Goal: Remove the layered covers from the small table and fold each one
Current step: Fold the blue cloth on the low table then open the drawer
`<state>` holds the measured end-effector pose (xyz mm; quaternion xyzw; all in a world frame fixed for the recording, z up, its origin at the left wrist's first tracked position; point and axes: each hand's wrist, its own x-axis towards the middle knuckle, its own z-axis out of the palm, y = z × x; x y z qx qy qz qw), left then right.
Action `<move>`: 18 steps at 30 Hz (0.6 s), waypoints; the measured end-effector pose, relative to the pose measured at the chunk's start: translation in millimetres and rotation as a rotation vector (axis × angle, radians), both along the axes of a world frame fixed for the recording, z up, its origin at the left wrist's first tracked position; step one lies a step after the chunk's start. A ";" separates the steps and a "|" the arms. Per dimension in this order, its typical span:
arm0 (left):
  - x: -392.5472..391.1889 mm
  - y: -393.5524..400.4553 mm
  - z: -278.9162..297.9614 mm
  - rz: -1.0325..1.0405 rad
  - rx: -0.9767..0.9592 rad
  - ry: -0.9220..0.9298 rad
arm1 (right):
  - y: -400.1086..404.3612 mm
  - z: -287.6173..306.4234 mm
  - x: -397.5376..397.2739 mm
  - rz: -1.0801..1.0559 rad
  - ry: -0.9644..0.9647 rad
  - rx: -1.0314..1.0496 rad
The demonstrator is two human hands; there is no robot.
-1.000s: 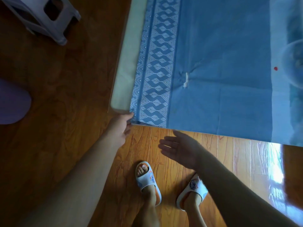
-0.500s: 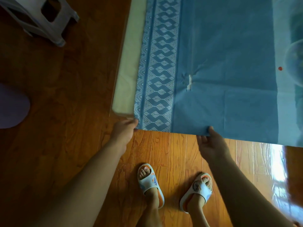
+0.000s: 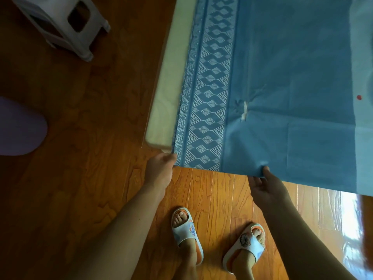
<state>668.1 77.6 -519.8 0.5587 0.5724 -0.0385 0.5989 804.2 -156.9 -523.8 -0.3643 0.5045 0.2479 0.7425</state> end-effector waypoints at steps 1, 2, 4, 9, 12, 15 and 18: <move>0.9 1.0 0.1 0.021 0.013 0.010 | 2.3 0.5 0.2 0.010 0.003 -0.001; 2.0 1.9 -0.6 0.045 0.017 0.017 | 3.2 0.5 0.2 0.015 -0.001 0.005; 3.8 2.8 -1.5 0.087 -0.004 0.027 | 4.3 1.3 -0.6 0.020 -0.018 0.002; 2.7 1.6 -4.1 0.156 -0.039 0.009 | 3.1 4.0 -0.7 0.082 -0.016 -0.027; 2.3 1.5 -3.7 0.219 -0.087 -0.030 | 2.8 5.1 -1.8 0.170 0.001 -0.057; 7.8 -1.4 0.8 0.278 -0.323 -0.059 | -0.8 8.5 -6.4 0.331 -0.012 -0.124; 15.6 -6.8 -1.3 0.103 -0.275 0.016 | -4.9 14.2 -8.5 0.418 -0.052 -0.154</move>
